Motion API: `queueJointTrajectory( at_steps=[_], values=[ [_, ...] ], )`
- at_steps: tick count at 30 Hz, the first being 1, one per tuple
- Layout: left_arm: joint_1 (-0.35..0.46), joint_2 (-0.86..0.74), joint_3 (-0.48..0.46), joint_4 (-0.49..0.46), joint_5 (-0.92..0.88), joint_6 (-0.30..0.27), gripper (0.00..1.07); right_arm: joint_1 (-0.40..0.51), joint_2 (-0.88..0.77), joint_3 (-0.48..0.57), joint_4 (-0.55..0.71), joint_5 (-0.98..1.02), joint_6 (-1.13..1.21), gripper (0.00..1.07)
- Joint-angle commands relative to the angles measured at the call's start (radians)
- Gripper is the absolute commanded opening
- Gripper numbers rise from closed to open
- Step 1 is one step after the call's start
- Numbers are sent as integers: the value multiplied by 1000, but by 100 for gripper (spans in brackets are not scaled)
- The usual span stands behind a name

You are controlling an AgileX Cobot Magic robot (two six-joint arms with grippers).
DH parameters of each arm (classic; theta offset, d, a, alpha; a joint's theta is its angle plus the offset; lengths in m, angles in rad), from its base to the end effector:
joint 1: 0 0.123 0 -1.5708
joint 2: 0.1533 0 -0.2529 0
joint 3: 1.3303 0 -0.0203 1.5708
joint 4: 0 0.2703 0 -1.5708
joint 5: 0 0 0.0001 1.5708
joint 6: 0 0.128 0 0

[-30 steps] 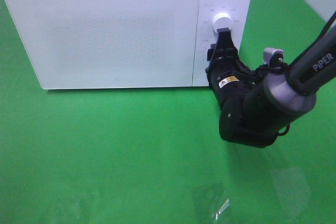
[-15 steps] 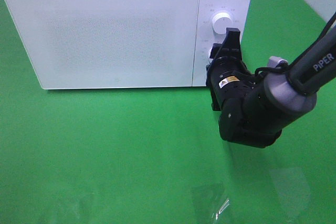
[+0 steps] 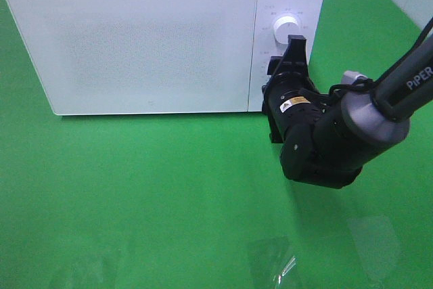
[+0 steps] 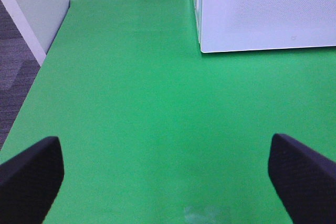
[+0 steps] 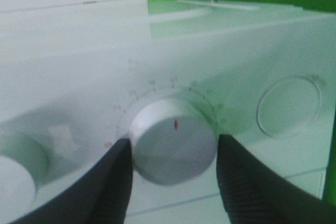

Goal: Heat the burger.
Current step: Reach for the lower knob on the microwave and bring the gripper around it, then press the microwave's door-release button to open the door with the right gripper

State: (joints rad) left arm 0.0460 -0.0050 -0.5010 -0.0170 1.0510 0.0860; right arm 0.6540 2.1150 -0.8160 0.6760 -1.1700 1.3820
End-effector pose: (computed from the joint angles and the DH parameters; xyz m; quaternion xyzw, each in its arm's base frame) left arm 0.0774 0.0017 0.2717 0.0173 0.8489 0.0264 0.5276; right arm 0.3465 0.1727 0.0563 0.5272 0.5278 0.4871 0.4542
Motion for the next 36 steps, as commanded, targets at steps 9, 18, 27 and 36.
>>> queueJointTrajectory(
  at_steps=[9,18,27,36],
  values=[
    [1,-24,2,-1,-13,2,98,-2,-80,67,-37,23,-164,66],
    [1,-24,2,-1,-13,2,98,-2,-232,199,-119,86,-393,66],
    [1,-24,2,-1,-13,2,98,-3,-374,281,-227,245,-782,66],
    [1,-24,2,-1,-13,2,98,-3,-525,284,-220,533,-1227,70]
  ],
)
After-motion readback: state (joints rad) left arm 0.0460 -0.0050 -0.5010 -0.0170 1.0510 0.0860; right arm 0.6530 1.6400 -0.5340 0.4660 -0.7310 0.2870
